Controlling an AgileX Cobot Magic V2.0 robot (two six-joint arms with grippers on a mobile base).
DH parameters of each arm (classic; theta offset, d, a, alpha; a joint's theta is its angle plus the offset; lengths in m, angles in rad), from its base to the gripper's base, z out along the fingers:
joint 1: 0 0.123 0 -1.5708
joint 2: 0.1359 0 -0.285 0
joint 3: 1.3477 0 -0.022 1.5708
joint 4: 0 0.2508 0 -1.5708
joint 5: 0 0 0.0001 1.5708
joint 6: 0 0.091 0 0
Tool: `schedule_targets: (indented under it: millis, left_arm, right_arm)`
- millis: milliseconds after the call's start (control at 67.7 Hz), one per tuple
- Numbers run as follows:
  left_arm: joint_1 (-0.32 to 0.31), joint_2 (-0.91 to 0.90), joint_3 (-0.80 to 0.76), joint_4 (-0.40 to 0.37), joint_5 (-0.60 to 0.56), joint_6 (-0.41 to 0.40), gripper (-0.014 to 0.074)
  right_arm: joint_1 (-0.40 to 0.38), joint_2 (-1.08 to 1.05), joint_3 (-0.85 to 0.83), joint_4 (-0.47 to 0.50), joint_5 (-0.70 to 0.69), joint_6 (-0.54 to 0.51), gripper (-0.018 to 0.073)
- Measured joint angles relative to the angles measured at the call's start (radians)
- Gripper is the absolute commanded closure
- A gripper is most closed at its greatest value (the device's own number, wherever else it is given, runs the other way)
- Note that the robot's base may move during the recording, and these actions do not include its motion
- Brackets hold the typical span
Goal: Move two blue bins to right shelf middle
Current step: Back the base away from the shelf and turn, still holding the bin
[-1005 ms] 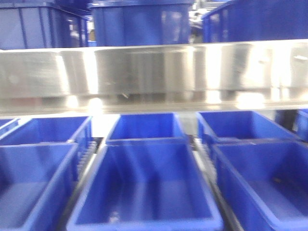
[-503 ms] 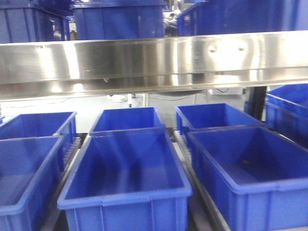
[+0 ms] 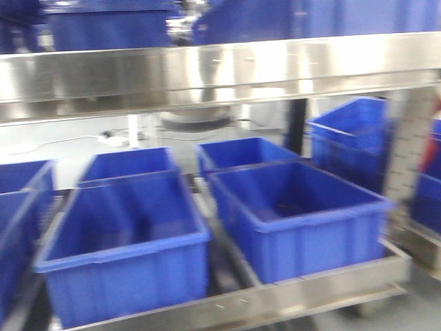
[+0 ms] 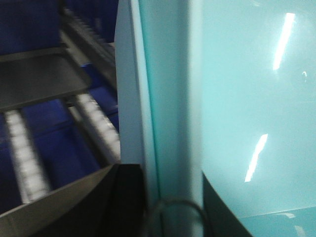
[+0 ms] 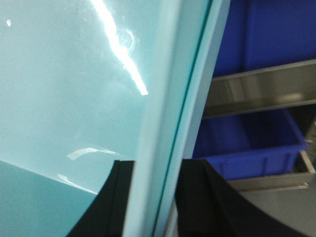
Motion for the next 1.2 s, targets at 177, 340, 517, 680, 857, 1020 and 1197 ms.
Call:
schedule_targets:
  millis: [177,340,517,680,857,1020,1197]
  left_arm:
    - [0.000,0.000,0.000,0.000,0.000,0.000,0.0707]
    - [0.000,0.000,0.000,-0.002,0.000,0.000,0.0707]
    - [0.000,0.000,0.000,-0.004,0.000,-0.002,0.0707]
    - [0.000,0.000,0.000,-0.004,0.000,-0.002,0.0707]
    - [0.000,0.000,0.000,-0.004,0.000,-0.002,0.0707]
    - [0.000,0.000,0.000,-0.004,0.000,-0.003,0.0707]
    - [0.000,0.000,0.000,-0.004,0.000,-0.003,0.0707]
  right_arm:
    - [0.000,0.000,0.000,0.000,0.000,0.000,0.0713]
    - [0.000,0.000,0.000,0.000,0.000,0.000,0.0713]
    - [0.000,0.000,0.000,0.000,0.000,0.000,0.0713]
    - [0.000,0.000,0.000,0.000,0.000,0.000,0.0713]
    - [0.000,0.000,0.000,0.000,0.000,0.000,0.0713]
    - [0.000,0.000,0.000,0.000,0.000,0.000,0.0713]
    - [0.000,0.000,0.000,0.000,0.000,0.000,0.0713]
